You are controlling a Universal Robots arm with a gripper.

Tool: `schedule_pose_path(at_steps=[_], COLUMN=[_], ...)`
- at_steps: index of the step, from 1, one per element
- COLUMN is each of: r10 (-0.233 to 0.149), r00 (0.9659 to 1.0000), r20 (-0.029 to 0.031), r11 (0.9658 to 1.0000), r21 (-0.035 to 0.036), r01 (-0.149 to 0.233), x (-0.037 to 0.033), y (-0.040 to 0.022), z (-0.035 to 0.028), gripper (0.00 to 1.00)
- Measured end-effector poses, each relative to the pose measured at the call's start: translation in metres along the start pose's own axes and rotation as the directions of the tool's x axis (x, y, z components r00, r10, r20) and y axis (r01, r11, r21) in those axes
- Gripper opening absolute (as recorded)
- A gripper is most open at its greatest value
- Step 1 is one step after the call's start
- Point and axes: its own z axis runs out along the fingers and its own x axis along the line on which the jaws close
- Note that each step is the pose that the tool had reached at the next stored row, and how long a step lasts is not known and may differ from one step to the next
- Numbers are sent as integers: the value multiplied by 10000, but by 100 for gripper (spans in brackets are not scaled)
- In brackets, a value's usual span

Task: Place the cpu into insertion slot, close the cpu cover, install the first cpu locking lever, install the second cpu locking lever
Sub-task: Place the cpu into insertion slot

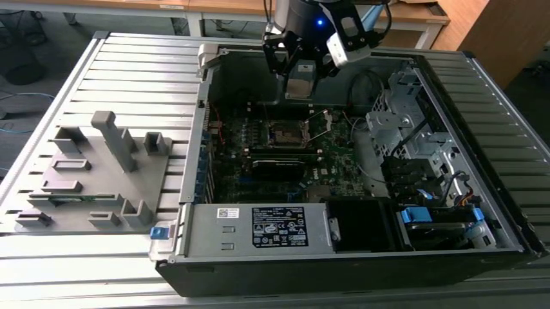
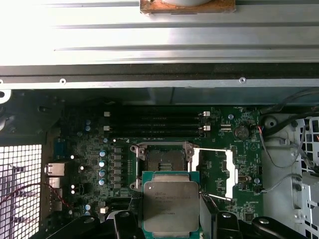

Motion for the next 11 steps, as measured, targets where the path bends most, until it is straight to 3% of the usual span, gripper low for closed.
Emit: schedule_pose_path(at_steps=[11], r10=[0], r00=[10000], r20=[1], r11=[10000], r21=[-2], r01=[0], x=[-1], y=[-2], z=[21], gripper=[54])
